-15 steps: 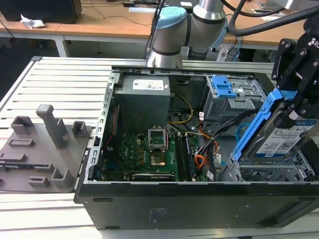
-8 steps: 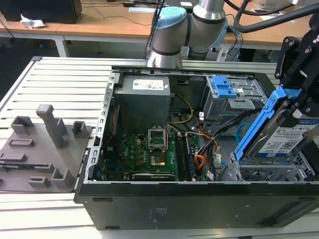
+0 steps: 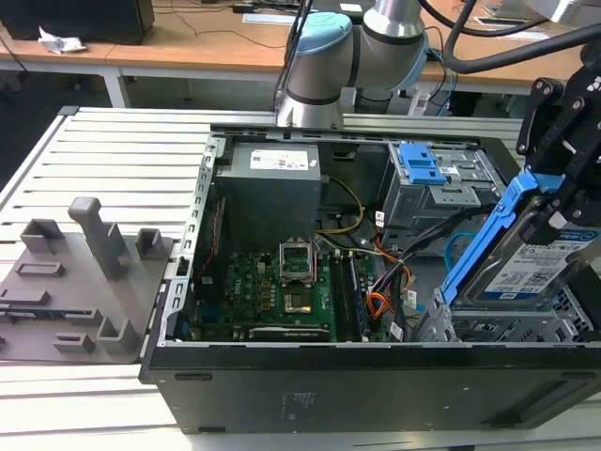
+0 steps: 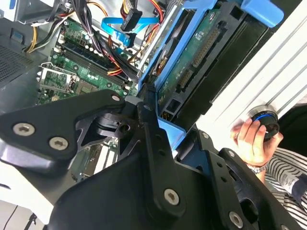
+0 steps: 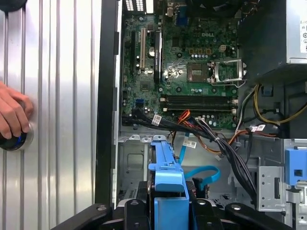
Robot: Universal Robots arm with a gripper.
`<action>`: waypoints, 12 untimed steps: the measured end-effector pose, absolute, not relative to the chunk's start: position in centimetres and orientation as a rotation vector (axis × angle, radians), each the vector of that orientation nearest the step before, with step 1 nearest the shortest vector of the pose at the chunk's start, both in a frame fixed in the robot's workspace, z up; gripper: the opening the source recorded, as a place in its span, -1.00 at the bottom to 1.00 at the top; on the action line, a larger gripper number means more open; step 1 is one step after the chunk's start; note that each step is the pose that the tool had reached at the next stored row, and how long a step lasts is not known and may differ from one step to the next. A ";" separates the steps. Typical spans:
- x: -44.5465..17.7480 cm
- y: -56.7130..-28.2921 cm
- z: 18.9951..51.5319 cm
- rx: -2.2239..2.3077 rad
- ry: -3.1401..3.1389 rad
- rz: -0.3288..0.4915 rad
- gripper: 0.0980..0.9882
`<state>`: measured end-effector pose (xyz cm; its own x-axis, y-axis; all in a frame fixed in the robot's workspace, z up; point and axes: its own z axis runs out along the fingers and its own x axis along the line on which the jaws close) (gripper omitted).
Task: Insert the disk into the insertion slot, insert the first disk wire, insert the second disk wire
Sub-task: 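Insert the disk into the insertion slot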
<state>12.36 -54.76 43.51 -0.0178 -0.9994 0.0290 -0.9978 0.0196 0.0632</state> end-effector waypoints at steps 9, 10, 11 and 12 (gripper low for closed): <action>12.4 -54.8 41.9 2.153 -2.194 -0.042 -0.40; 12.4 -54.8 41.8 2.153 -2.194 -0.042 -0.40; 12.4 -54.8 41.7 2.153 -2.194 -0.042 -0.40; 12.4 -54.8 41.6 2.153 -2.194 -0.042 -0.40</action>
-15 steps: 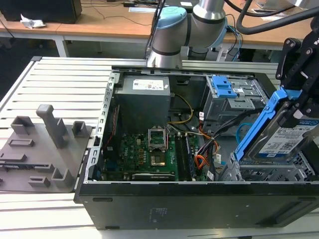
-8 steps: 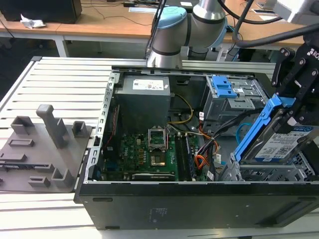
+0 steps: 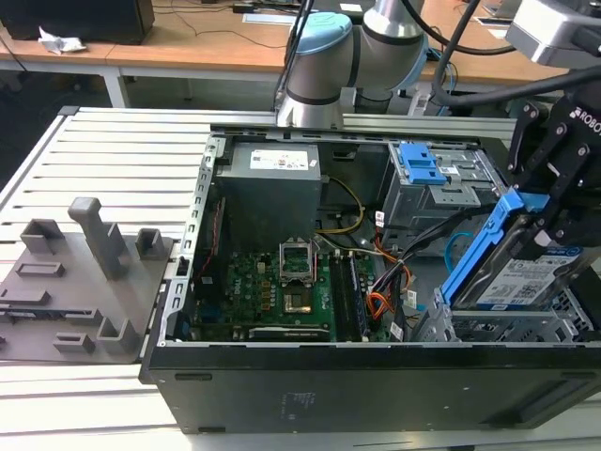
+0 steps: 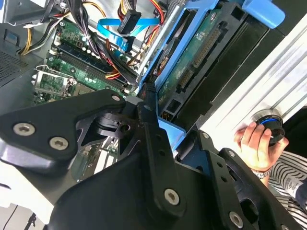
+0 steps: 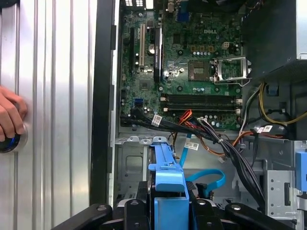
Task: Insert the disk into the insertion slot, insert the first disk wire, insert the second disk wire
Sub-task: 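Insert the disk into the insertion slot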
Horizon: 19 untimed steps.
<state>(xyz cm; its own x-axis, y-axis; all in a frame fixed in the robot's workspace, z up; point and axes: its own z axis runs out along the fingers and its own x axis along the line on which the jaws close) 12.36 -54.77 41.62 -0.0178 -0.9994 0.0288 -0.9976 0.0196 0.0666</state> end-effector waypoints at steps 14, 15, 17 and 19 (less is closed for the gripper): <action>12.4 -54.8 39.7 2.153 -2.194 -0.042 -0.40; 12.4 -54.8 39.6 2.153 -2.194 -0.042 -0.40; 12.4 -54.8 39.4 2.153 -2.194 -0.042 -0.40; 12.4 -54.8 39.1 2.153 -2.194 -0.042 -0.40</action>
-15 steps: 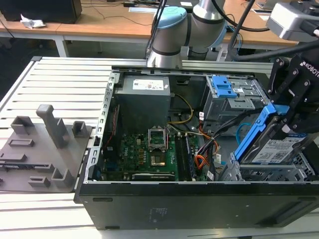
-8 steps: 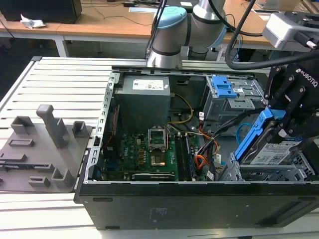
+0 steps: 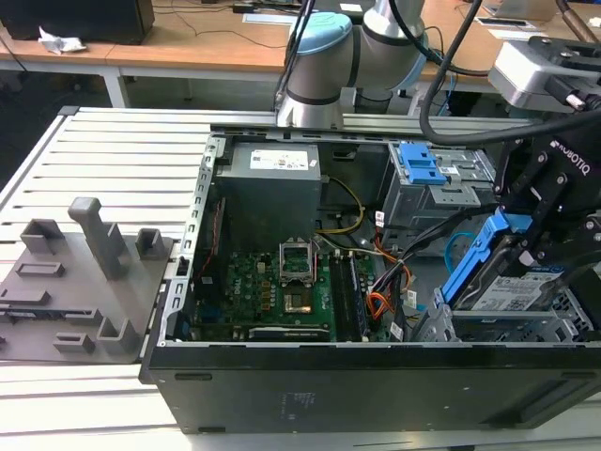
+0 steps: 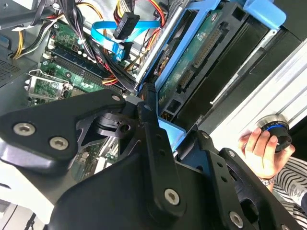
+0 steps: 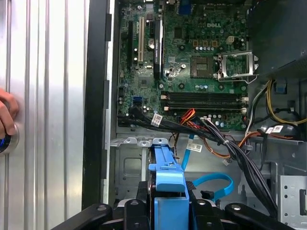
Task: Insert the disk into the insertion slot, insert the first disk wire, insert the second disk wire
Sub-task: 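Insert the disk into the insertion slot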
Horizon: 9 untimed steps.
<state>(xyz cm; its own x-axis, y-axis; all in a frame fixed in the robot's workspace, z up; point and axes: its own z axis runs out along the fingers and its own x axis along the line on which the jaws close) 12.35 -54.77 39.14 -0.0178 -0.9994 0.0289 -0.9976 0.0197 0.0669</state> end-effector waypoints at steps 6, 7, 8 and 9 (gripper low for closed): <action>12.4 -54.8 38.5 2.153 -2.194 -0.042 -0.40; 12.4 -54.8 38.4 2.153 -2.194 -0.042 -0.40; 12.4 -54.8 38.4 2.153 -2.194 -0.042 -0.40; 12.4 -54.8 38.3 2.153 -2.194 -0.042 -0.40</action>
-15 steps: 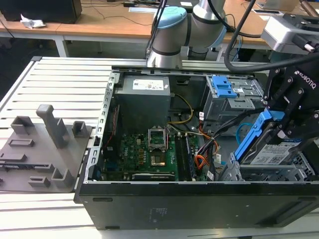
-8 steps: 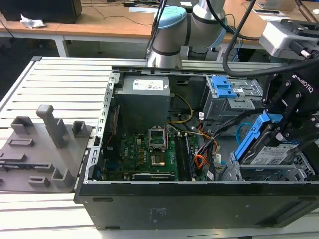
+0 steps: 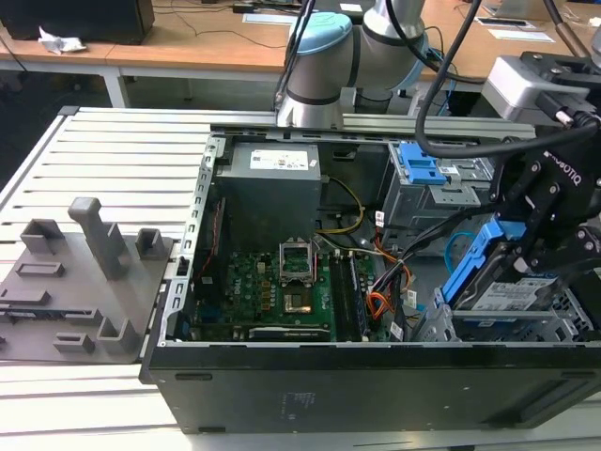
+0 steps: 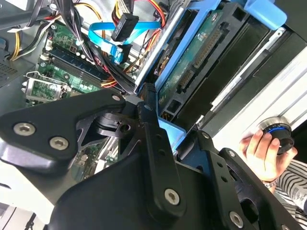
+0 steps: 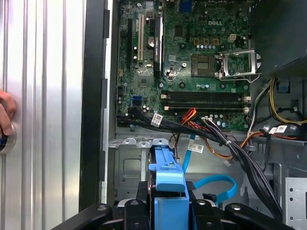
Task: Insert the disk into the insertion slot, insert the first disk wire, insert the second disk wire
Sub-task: 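Insert the disk into the insertion slot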
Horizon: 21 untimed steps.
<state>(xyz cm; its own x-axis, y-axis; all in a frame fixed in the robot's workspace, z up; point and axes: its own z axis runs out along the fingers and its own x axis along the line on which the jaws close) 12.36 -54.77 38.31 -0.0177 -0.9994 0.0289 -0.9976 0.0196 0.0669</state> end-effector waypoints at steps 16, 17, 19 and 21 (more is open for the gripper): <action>12.4 -54.8 38.0 2.153 -2.194 -0.042 -0.69; 12.4 -54.8 38.0 2.153 -2.194 -0.042 -0.96; 12.4 -54.8 38.0 2.153 -2.194 -0.042 -0.98; 12.4 -54.8 38.0 2.153 -2.194 -0.042 -0.98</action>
